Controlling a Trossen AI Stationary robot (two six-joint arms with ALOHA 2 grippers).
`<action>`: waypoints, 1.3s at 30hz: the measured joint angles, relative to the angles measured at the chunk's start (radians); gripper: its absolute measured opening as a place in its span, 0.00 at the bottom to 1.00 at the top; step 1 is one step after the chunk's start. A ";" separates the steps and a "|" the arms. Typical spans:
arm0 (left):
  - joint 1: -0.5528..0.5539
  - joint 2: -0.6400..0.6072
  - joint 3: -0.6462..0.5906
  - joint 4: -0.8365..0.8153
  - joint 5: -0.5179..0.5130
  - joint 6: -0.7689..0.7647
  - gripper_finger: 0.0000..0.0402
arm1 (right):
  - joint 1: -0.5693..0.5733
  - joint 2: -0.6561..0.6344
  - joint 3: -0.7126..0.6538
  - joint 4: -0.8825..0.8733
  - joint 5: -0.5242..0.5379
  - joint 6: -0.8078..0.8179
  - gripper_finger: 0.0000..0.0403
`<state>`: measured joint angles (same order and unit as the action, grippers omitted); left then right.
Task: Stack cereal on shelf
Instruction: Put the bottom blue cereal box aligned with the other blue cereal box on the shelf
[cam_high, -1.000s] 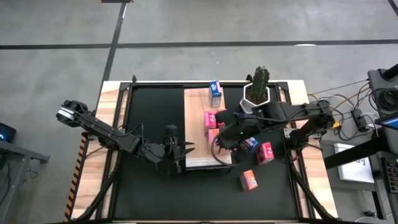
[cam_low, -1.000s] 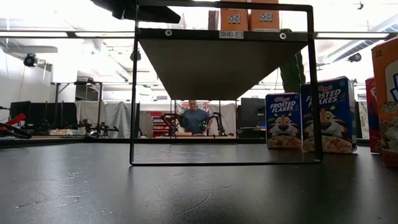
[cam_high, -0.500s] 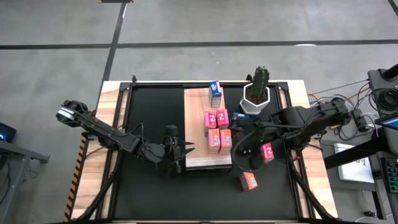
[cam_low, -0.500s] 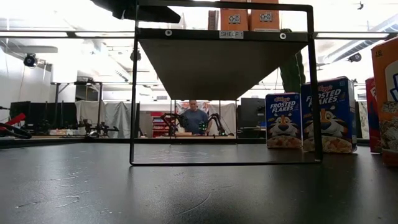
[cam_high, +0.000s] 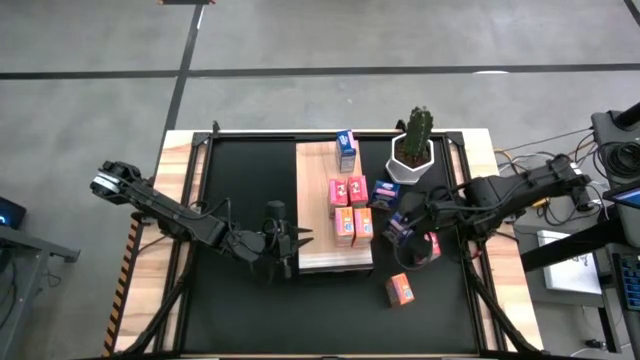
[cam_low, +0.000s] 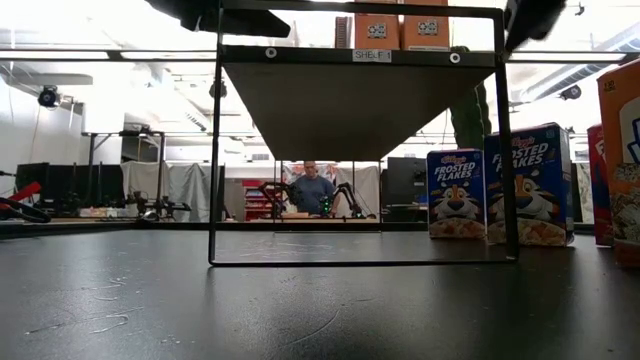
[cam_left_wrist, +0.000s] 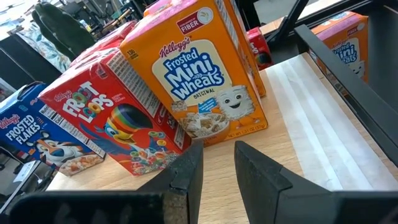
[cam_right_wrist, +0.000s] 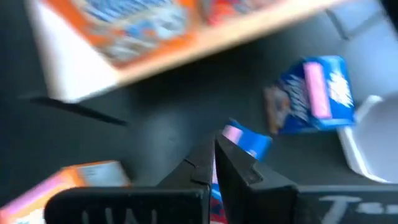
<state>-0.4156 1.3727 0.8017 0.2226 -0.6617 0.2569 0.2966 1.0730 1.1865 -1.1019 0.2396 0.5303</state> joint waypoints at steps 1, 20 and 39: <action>0.000 0.000 0.000 0.000 0.000 0.000 0.19 | 0.000 -0.012 -0.027 0.002 0.028 0.020 0.02; 0.000 0.000 0.000 -0.008 0.000 0.000 0.19 | 0.000 -0.070 -0.308 0.126 0.098 0.180 0.56; 0.001 0.000 0.000 -0.010 0.000 0.000 0.19 | 0.000 0.031 -0.333 0.154 0.086 0.268 0.70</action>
<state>-0.4144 1.3727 0.8017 0.2123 -0.6621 0.2573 0.2966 1.1037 0.8532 -0.9483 0.3255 0.7978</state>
